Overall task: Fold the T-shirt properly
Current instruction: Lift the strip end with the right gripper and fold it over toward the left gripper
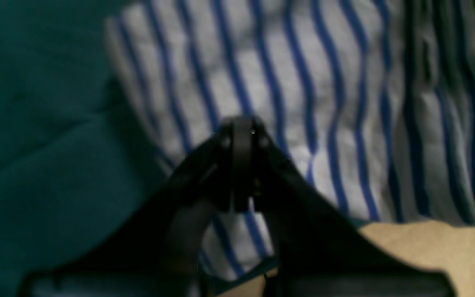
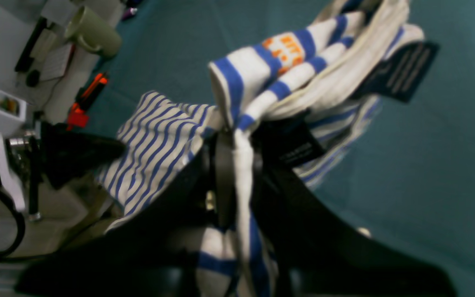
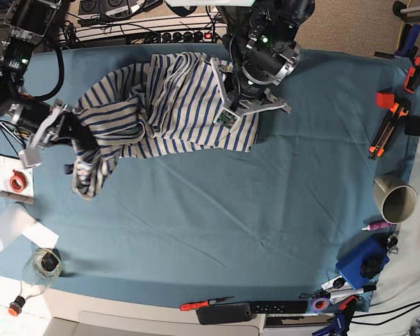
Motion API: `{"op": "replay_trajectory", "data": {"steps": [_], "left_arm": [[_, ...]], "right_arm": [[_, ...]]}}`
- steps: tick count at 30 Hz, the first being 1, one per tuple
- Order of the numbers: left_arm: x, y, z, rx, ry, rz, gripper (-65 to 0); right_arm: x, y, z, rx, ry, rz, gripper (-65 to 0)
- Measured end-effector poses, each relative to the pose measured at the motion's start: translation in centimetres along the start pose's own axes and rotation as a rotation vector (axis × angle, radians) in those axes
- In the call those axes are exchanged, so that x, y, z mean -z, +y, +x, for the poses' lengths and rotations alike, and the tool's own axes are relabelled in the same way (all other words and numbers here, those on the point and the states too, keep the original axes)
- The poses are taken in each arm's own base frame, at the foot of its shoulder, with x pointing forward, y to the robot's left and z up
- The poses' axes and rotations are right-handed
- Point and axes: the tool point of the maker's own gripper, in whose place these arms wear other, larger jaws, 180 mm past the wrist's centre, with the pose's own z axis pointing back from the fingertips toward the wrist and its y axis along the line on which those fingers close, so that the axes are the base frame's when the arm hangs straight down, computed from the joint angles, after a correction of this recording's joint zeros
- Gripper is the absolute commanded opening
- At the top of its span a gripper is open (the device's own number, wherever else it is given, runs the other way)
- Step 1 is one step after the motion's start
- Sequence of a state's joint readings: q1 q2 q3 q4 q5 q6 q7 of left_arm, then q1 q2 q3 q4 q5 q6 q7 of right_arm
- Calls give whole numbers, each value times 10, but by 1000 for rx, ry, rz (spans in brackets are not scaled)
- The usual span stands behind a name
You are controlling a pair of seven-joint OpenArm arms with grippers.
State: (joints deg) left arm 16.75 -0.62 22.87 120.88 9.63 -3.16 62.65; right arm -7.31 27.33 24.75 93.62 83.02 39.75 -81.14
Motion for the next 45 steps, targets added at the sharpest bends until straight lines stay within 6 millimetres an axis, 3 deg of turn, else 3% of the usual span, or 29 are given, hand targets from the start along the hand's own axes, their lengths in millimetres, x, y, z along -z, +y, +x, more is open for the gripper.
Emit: {"op": "replay_trajectory", "data": {"steps": [3,9,19,24,26,37,44,45], "left_arm": [[-3,12,-1,5,6,66,-650],[-9,26,-34,14,121,179,-650],[-8,26,-38,20,132,185,-650],[-24,72,-42,29,165,455,-650],[-28,79,-42,2,156,503,-650],[-53,114,-35,-47,104,748,-650],[-54,115,-34,-48,101,757,-650],[-54,115,-34,-47,101,757,-650]], "right_arm": [[19,15,-13,-3,61,65,-650],[57,51,-39,-37,200,210,-650],[102,109,-26,-185,265,401,-650],[122,143,-41,-222,326,510,-650],[127,153,-42,-240,340,542,-650],[133,169,-51,-255,370,591,-650],[134,177,-61,-260,405,618,-650],[134,178,-62,-260,407,621,-623]]}}
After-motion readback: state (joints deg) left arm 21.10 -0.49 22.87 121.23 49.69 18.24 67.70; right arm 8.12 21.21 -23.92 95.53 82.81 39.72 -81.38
